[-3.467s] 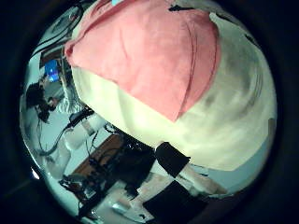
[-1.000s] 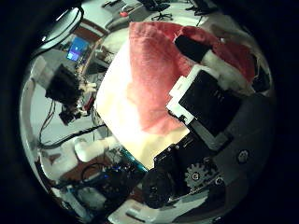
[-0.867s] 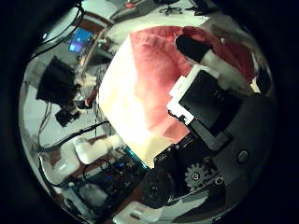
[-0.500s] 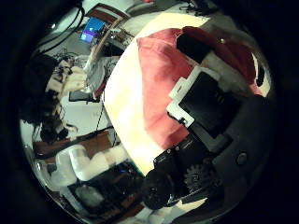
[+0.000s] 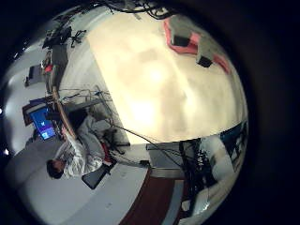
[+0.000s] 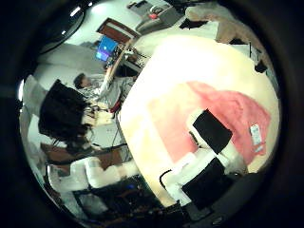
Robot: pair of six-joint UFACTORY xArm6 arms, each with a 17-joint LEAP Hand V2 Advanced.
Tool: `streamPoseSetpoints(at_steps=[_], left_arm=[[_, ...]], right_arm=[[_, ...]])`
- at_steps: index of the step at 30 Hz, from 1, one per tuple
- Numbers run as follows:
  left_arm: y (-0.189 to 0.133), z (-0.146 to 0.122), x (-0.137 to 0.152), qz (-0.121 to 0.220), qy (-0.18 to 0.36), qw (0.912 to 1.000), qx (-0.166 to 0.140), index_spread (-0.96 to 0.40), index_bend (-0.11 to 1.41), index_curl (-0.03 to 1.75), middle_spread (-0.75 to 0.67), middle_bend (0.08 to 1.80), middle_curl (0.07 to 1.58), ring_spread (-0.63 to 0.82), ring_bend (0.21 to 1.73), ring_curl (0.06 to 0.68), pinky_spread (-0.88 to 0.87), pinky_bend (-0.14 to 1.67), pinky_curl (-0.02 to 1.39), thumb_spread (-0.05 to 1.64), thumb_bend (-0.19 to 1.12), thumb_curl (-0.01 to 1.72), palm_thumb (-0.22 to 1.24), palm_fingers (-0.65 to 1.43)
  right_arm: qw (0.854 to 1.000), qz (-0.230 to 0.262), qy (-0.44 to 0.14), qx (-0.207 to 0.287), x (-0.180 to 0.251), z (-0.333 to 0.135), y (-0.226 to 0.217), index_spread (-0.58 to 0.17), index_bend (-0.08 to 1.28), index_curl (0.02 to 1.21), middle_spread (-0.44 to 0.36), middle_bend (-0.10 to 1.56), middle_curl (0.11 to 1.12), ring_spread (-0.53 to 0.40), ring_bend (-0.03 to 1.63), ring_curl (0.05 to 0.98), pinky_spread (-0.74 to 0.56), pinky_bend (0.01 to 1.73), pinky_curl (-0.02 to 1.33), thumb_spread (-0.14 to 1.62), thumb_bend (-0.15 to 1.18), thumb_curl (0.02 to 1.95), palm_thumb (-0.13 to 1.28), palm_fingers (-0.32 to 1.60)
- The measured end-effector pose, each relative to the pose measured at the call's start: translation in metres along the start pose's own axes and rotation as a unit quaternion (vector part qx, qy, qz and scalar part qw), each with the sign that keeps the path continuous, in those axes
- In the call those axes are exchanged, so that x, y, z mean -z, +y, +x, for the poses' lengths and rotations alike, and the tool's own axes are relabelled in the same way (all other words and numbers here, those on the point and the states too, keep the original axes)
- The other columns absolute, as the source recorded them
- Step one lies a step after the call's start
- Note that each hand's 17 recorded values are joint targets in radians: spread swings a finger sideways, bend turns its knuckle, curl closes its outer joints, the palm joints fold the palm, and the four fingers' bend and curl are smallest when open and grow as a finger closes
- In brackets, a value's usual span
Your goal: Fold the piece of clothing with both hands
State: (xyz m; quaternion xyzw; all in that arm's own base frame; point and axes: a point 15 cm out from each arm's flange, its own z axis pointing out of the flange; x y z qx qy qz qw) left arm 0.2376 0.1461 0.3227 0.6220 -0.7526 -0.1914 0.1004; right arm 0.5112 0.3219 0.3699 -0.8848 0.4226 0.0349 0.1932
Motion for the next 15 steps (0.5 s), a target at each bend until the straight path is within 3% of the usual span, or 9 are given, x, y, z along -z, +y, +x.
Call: streamPoseSetpoints(at_steps=[4,8,11,13,15], left_arm=[[0.004,0.003,0.006,0.008,-0.005,1.0,0.0,-0.02,0.16,0.3,-0.17,0.46,0.5,-0.13,0.75,0.267,-0.09,0.49,0.36,1.08,-0.02,0.31,0.48,0.3],[-0.002,0.025,0.016,0.018,-0.013,0.9997,-0.007,-0.02,0.17,0.31,-0.16,0.45,0.5,-0.13,0.76,0.267,-0.09,0.5,0.37,1.08,-0.02,0.31,0.47,0.29],[-0.003,0.034,0.026,0.034,-0.018,0.9993,-0.001,-0.02,0.17,0.31,-0.14,0.43,0.49,-0.12,0.75,0.266,-0.09,0.51,0.37,1.08,-0.03,0.3,0.46,0.28],[-0.011,0.059,0.034,0.051,-0.016,0.9986,-0.006,-0.02,0.17,0.32,-0.13,0.42,0.49,-0.11,0.75,0.265,-0.08,0.51,0.37,1.08,-0.03,0.3,0.44,0.28],[-0.018,0.085,0.041,0.063,-0.011,0.9979,-0.011,-0.02,0.17,0.32,-0.12,0.42,0.49,-0.1,0.75,0.264,-0.08,0.5,0.36,1.08,-0.02,0.3,0.44,0.28]], right_arm=[[0.999,-0.032,-0.004,-0.011,0.032,0.002,0.031,-0.324,0.48,0.54,-0.053,0.72,0.48,0.017,0.85,0.392,0.3,0.75,0.45,1.31,-0.01,0.54,0.8,0.04],[0.992,-0.119,-0.013,-0.033,0.053,0.003,0.087,-0.301,0.42,0.5,-0.003,0.61,0.43,0.118,0.7,0.336,0.37,0.67,0.4,1.29,-0.03,0.51,0.72,-0.06],[0.986,-0.154,0.004,-0.057,0.094,0.014,0.126,-0.3,0.35,0.46,0.025,0.54,0.4,0.164,0.59,0.291,0.39,0.59,0.36,1.29,-0.03,0.47,0.65,-0.07],[0.984,-0.154,0.036,-0.078,0.131,0.03,0.151,-0.305,0.32,0.44,0.047,0.45,0.37,0.189,0.53,0.269,0.39,0.56,0.35,1.29,-0.03,0.44,0.6,-0.09],[0.982,-0.164,0.044,-0.086,0.138,0.032,0.167,-0.305,0.3,0.42,0.058,0.4,0.35,0.211,0.47,0.249,0.38,0.51,0.33,1.3,-0.03,0.42,0.57,-0.07]])
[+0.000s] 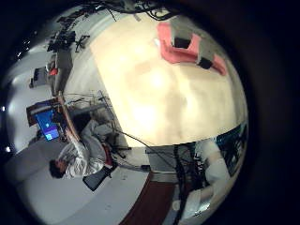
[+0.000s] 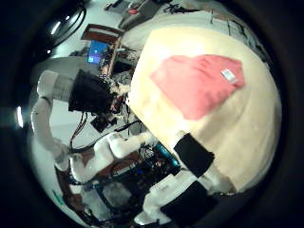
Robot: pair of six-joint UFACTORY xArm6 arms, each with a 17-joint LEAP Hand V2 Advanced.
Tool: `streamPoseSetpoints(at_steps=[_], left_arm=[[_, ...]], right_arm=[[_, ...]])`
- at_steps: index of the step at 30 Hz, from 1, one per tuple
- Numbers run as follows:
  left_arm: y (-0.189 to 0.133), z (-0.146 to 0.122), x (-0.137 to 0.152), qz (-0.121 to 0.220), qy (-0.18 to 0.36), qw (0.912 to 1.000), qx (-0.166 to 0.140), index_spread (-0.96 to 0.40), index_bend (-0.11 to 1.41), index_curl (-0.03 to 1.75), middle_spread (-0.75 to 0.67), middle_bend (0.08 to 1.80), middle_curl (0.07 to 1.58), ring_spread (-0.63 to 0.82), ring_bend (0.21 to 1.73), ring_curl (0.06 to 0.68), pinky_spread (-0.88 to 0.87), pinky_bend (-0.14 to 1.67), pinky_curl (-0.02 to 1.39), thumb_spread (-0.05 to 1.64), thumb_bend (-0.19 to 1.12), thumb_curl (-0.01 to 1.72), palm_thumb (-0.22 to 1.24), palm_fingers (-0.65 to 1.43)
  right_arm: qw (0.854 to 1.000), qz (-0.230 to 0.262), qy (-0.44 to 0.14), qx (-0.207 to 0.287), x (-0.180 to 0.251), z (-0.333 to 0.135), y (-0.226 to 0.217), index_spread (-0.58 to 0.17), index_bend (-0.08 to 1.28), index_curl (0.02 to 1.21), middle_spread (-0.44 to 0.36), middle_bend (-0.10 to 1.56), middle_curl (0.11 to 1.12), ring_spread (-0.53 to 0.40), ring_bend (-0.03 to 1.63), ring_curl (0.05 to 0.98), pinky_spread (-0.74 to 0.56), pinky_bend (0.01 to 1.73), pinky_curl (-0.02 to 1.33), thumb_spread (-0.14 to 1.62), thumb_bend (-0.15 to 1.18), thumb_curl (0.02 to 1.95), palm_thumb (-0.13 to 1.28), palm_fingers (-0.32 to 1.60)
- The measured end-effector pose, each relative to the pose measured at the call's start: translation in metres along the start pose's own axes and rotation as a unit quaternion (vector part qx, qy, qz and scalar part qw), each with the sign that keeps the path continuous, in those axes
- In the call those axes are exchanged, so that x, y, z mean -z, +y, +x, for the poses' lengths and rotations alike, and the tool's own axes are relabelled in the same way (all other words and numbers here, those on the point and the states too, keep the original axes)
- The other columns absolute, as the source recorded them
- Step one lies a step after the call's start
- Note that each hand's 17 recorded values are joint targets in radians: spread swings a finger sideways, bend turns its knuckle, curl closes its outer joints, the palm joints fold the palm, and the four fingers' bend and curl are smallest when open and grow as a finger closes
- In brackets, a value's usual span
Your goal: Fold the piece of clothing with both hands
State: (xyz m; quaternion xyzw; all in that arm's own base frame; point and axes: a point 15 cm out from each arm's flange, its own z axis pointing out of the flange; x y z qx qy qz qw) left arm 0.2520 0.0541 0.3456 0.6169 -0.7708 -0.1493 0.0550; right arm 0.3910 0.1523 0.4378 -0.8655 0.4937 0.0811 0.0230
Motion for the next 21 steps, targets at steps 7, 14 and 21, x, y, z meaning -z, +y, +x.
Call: streamPoseSetpoints(at_steps=[7,14,21], left_arm=[[0.004,0.035,0.01,-0.004,0.03,0.9995,-0.009,-0.03,0.17,0.33,-0.07,0.39,0.47,-0.06,0.74,0.259,-0.06,0.5,0.36,1.08,-0.02,0.3,0.43,0.28],[0.014,0.063,0.012,-0.012,0.071,0.9974,0.003,-0.03,0.18,0.35,-0.02,0.35,0.46,0.0,0.72,0.248,-0.02,0.48,0.35,1.08,-0.02,0.3,0.42,0.26],[0.007,0.063,0.002,0.002,0.138,0.9895,0.043,-0.04,0.17,0.35,-0.04,0.36,0.45,-0.01,0.72,0.242,-0.01,0.45,0.34,1.07,-0.02,0.31,0.45,0.29]], right_arm=[[0.994,-0.081,0.019,-0.067,-0.042,0.027,0.089,-0.308,0.22,0.39,0.09,0.27,0.32,0.249,0.33,0.211,0.37,0.39,0.3,1.32,-0.03,0.32,0.39,-0.03],[0.988,-0.119,0.02,-0.092,-0.082,0.022,0.151,-0.315,0.19,0.37,0.096,0.21,0.31,0.254,0.26,0.201,0.37,0.32,0.29,1.32,-0.01,0.27,0.34,0.02],[0.985,-0.112,0.02,-0.131,-0.091,0.022,0.152,-0.315,0.18,0.36,0.098,0.19,0.32,0.253,0.21,0.203,0.36,0.26,0.28,1.32,-0.01,0.25,0.36,0.05]])
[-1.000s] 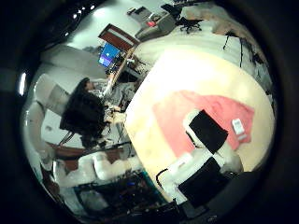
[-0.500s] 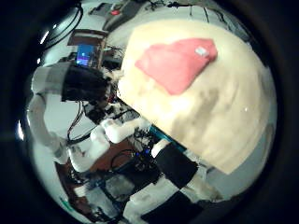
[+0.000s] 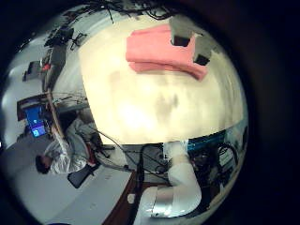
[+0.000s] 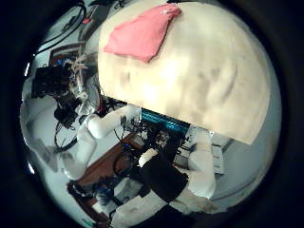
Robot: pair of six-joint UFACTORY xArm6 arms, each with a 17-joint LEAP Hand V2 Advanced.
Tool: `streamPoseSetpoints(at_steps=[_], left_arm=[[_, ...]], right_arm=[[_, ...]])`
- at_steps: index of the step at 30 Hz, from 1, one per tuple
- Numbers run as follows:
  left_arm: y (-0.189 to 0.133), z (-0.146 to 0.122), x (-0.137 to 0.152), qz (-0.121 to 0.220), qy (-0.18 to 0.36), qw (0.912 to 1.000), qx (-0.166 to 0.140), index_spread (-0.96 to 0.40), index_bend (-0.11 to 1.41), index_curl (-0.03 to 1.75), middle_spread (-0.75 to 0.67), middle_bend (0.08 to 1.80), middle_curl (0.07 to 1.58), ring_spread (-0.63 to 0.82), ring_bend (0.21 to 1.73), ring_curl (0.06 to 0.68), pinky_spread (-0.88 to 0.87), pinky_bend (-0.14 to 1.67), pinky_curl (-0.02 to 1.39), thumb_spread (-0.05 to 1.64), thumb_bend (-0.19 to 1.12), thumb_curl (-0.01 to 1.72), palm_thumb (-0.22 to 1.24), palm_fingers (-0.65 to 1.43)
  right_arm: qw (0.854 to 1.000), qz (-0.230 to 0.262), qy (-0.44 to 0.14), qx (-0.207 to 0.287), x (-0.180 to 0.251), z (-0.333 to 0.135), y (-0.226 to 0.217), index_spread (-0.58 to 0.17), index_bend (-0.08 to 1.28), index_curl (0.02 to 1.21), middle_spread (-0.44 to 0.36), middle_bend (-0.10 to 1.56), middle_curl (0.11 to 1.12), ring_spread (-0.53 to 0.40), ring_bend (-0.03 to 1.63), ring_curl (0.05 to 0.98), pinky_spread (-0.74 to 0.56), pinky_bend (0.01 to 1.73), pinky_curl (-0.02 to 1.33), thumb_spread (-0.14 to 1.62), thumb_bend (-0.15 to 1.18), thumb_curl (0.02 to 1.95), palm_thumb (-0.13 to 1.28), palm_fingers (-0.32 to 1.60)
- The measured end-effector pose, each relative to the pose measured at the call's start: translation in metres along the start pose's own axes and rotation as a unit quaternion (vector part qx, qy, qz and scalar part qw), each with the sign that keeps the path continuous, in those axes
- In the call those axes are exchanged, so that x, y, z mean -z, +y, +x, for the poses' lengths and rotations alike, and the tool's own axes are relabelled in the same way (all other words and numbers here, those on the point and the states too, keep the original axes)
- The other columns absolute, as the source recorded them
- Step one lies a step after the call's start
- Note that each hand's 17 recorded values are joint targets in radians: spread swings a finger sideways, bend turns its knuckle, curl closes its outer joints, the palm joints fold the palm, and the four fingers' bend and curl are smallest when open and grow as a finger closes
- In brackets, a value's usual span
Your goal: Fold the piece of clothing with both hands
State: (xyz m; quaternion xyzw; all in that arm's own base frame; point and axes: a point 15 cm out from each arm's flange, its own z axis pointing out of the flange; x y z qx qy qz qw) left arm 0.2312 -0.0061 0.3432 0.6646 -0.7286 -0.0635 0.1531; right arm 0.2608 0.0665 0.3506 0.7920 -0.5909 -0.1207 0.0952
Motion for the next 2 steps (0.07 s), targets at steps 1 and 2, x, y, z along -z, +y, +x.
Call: streamPoseSetpoints(at_steps=[1,2], left_arm=[[0.0001,0.0019,-0.0018,0.001,0.015,0.9999,0.005,-0.04,0.17,0.35,-0.04,0.36,0.45,-0.01,0.72,0.242,0.0,0.45,0.34,1.07,-0.02,0.31,0.45,0.29],[0.0012,0.0012,-0.0028,0.005,0.022,0.9997,0.01,-0.04,0.18,0.35,-0.04,0.36,0.45,-0.01,0.72,0.241,0.0,0.44,0.34,1.07,-0.02,0.31,0.45,0.3]], right_arm=[[1.0,-0.001,-0.001,-0.002,-0.0003,-0.0001,0.0003,-0.315,0.18,0.36,0.098,0.19,0.32,0.253,0.21,0.203,0.36,0.26,0.28,1.32,-0.01,0.25,0.37,0.05],[1.0,-0.003,0.0,-0.002,-0.0003,-0.0007,0.0014,-0.315,0.18,0.36,0.098,0.19,0.31,0.253,0.21,0.204,0.35,0.25,0.29,1.32,-0.01,0.25,0.37,0.05]])
